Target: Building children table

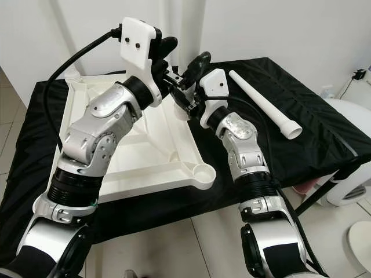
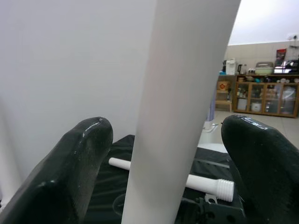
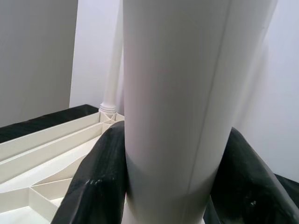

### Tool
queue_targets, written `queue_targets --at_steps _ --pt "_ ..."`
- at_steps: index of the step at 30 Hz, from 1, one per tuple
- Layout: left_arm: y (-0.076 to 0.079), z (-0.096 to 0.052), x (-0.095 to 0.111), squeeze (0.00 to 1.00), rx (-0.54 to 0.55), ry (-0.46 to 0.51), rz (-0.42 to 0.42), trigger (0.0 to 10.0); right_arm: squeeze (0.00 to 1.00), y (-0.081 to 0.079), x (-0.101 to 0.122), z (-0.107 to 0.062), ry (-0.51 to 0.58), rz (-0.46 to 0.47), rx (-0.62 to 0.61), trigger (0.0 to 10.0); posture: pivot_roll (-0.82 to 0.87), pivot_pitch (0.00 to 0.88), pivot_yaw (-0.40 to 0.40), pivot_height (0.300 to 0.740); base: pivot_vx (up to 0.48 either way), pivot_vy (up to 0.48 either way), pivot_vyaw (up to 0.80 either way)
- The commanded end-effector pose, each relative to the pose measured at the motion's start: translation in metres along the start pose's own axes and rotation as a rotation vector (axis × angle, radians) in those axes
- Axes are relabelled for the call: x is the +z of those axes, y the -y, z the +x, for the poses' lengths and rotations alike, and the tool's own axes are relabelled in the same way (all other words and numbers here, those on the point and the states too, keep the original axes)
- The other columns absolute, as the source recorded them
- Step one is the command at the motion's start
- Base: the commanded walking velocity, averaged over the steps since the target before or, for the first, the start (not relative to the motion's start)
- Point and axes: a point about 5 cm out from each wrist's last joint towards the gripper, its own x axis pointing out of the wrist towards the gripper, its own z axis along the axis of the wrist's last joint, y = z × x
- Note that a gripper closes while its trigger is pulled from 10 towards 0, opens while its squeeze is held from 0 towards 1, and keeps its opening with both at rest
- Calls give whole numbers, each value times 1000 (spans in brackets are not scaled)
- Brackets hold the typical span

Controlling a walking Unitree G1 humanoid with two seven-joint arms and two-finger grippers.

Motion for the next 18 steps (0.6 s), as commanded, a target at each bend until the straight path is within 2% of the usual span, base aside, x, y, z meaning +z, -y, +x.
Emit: queue_targets --at_steps 1,12,18 --pt "9 -2 1 0 -145 -1 -6 10000 0 4 7 3 34 -5 -15 10000 -24 45 -2 740 0 0 0" --pt "0 -8 4 0 -150 1 -35 10000 0 18 10 -4 49 -2 -91 10000 -27 53 5 740 0 0 0" --pt "-13 -14 -1 0 -70 -26 -77 10000 0 20 5 -12 35 32 -142 10000 -26 53 12 740 0 0 0"
